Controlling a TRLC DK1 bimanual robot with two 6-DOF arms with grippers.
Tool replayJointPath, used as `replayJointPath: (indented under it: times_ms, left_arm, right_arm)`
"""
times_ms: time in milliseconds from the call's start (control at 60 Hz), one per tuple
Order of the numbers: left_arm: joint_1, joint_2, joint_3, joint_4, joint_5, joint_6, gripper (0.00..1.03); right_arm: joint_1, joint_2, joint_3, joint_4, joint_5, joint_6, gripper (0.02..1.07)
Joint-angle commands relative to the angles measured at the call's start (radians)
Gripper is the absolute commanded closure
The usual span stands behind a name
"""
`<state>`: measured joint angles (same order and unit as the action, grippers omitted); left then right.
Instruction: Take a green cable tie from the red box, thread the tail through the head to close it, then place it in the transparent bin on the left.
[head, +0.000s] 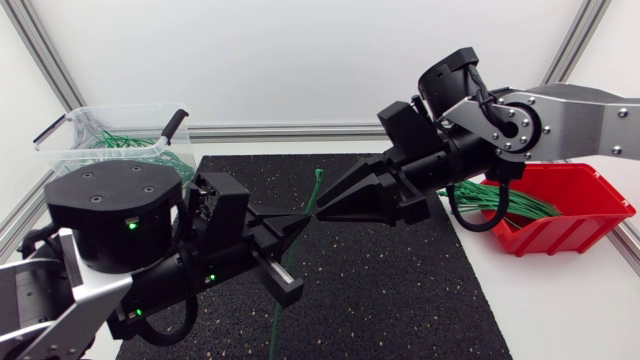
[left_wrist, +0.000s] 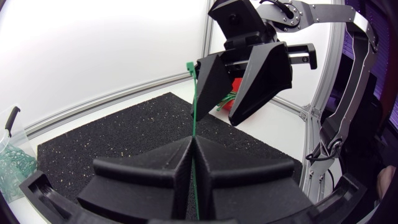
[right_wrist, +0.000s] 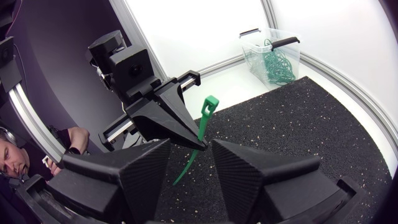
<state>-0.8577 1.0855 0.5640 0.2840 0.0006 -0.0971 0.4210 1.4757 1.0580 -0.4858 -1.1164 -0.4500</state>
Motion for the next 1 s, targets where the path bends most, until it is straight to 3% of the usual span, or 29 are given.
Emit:
replayJointPath:
  times_ms: [0, 983]
  left_arm:
    - [0.002, -0.006, 0.033, -0.003, 0.010, -0.018, 0.99]
    - [-0.003, -0.070, 0.068, -0.055, 0.042, -0.058, 0.99]
  right_arm:
    - [0.012, 0.000, -0.026, 0.016, -0.008, -0.021, 0.62]
    - [0.045, 0.024, -0.098, 0.141, 0.006, -0.046, 0.63]
